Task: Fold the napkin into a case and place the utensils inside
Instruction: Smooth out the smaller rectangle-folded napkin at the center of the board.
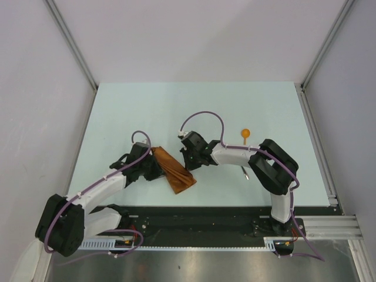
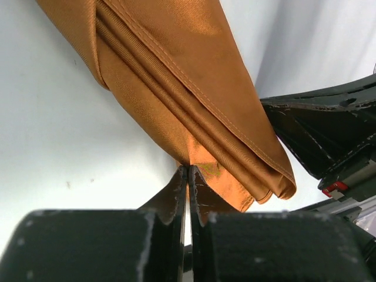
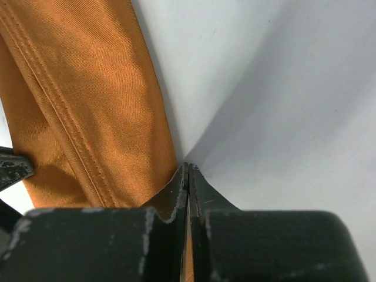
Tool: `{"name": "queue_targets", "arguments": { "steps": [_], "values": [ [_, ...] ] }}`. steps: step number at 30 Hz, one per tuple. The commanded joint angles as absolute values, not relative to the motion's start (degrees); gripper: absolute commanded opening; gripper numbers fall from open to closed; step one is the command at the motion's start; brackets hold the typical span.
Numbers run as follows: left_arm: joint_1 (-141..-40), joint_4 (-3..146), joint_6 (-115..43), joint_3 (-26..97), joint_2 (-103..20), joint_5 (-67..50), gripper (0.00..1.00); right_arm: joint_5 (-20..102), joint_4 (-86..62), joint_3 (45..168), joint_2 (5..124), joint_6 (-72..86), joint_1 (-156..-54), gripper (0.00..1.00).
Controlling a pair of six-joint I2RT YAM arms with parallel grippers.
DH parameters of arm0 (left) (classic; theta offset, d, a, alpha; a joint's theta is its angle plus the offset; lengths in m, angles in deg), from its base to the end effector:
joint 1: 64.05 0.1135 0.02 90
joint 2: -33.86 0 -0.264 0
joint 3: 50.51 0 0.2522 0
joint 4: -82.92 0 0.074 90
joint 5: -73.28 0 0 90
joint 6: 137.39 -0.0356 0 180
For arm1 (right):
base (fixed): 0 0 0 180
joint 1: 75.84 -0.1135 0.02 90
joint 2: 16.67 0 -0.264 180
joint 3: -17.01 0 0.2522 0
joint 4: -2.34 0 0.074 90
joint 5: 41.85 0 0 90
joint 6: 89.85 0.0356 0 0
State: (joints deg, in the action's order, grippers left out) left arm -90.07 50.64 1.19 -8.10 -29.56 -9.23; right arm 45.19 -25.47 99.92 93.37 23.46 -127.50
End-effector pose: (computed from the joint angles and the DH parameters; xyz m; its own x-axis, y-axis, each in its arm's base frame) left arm 0.1801 -0.0931 0.1716 -0.8553 -0.4098 -0.3171 -0.2062 0.8305 -0.5174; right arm 0.2454 0.3132 0.1568 -0.7836 -0.3537 -0.5108 -0.5353 0.8016 0.2661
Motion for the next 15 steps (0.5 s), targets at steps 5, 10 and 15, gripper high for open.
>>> {"name": "queue_targets", "arguments": {
  "steps": [5, 10, 15],
  "values": [
    [-91.47, 42.97, 0.96, -3.52, -32.05, -12.94, 0.26, 47.1, -28.74, 100.91, 93.46, 22.04, -127.87, 0.01],
    [-91.47, 43.77, -0.71, -3.09, -33.64, -11.97, 0.52, 46.75, -29.0, 101.17, 93.28, 21.77, -127.79, 0.0],
    [-91.56, 44.81, -0.98, -3.7, -27.86, -11.19, 0.22, 45.87, -29.09, 100.56, 92.93, 21.77, -127.88, 0.0]
  ]
}}
